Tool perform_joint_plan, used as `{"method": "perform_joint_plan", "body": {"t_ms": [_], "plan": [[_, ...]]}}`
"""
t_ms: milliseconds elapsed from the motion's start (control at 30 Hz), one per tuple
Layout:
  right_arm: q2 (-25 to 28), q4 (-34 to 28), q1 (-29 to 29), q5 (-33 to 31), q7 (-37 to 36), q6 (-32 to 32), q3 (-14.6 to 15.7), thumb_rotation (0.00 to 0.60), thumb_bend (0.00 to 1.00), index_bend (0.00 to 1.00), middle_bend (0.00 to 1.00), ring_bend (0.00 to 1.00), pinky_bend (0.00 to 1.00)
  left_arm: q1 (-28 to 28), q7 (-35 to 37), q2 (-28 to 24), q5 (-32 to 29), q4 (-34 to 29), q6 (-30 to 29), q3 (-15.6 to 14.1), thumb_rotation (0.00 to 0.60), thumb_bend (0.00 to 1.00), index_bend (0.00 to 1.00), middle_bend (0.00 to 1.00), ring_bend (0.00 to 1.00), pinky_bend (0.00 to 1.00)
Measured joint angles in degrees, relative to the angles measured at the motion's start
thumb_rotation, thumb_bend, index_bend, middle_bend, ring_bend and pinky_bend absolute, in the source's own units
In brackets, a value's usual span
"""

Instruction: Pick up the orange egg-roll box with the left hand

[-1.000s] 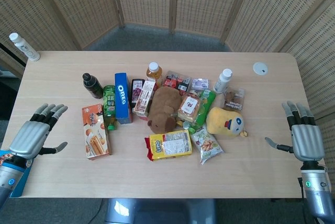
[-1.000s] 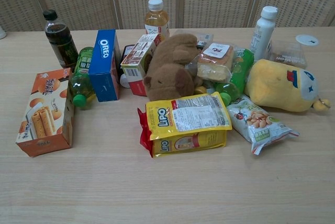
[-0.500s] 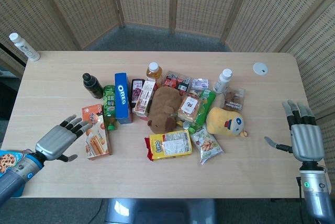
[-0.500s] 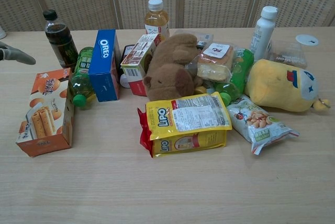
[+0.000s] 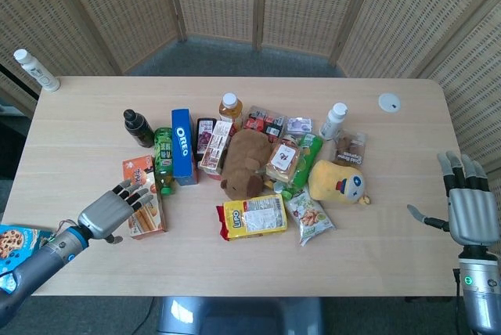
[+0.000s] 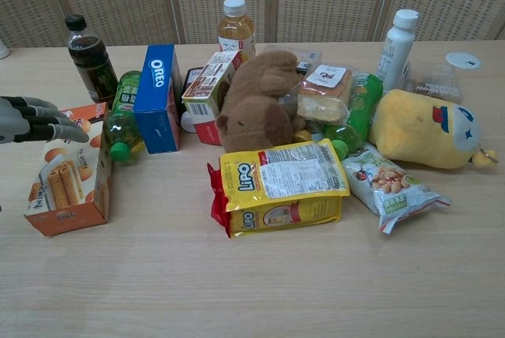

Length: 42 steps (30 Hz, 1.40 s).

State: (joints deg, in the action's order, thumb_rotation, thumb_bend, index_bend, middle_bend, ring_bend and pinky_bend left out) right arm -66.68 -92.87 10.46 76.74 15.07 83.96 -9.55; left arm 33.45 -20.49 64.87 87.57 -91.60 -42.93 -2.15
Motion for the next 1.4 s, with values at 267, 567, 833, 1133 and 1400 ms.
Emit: {"method": "perform_joint_plan", "body": {"t_ms": [267, 567, 833, 1133, 1400], "plan": [[0.63, -0.26, -0.69, -0.34, -0.02, 0.88, -0.27, 0.357, 0.0, 0.0, 0.01, 0.0, 0.0, 1.35, -2.15, 6.22, -0.17, 7.13, -0.24, -0.1, 0.512, 0.15, 0.0, 0.0, 0.0, 0.0], [1.24, -0.26, -1.64, -0.47, -0.95, 1.5, -0.11, 0.358, 0.0, 0.0, 0.01, 0.0, 0.0, 1.62, -0.33, 13.12, 3.26, 14.54, -6.15, -0.08, 0.517, 0.13, 0.0, 0.0, 0.0, 0.0], [1.52, 0.42, -2.47, -0.54, -2.27, 1.91, 0.02, 0.358, 0.0, 0.0, 0.01, 0.0, 0.0, 3.49, -0.65, 17.69, 3.36, 16.62, -6.96, 1.31, 0.517, 0.12, 0.0, 0.0, 0.0, 0.0], [2.11, 0.13, -3.58, -0.25, -2.96, 2.9, 0.29, 0.356, 0.0, 0.0, 0.01, 0.0, 0.0, 3.93, 0.02, 15.96, 2.19, 13.59, -6.96, 0.94, 0.516, 0.12, 0.0, 0.0, 0.0, 0.0], [1.36, 0.34, -3.17, 0.28, -4.1, 2.16, 0.24, 0.356, 0.0, 0.0, 0.01, 0.0, 0.0, -0.14, -1.67, 12.18, 0.51, 8.33, -10.76, -1.63, 0.515, 0.12, 0.0, 0.0, 0.0, 0.0]]}}
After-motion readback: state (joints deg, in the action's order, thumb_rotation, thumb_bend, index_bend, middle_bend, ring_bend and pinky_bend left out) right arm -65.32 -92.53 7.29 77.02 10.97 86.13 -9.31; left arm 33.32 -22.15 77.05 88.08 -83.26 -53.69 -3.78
